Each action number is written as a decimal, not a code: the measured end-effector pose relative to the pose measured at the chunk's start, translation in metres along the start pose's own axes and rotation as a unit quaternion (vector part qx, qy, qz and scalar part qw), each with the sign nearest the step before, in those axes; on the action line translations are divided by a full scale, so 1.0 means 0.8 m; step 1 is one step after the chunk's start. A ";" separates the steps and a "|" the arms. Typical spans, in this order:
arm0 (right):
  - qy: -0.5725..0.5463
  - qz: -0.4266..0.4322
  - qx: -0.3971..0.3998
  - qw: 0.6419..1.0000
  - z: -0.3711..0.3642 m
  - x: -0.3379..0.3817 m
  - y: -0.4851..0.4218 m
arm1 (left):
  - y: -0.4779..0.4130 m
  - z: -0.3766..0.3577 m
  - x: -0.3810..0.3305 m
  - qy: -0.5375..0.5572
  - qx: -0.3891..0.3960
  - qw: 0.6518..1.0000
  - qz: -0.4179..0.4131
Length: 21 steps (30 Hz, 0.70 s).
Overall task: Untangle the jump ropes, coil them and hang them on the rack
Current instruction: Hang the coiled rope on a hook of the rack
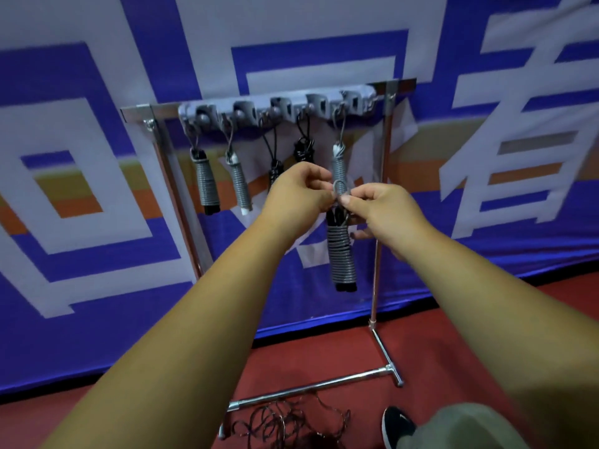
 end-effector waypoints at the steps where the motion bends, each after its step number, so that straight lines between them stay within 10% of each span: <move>1: 0.003 0.003 -0.006 1.000 0.009 0.009 -0.008 | -0.012 -0.004 -0.006 -0.011 -0.011 1.000 -0.004; 21: 0.036 0.033 -0.144 0.988 0.125 0.073 -0.218 | -0.260 -0.076 -0.078 -0.098 -0.136 0.985 -0.049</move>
Point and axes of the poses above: each hand's wrist, its own y-axis away from the middle knuckle, its own z-axis out of the back of the hand, x = y × z, the point moved 10 cm from there along -y, towards the middle knuckle
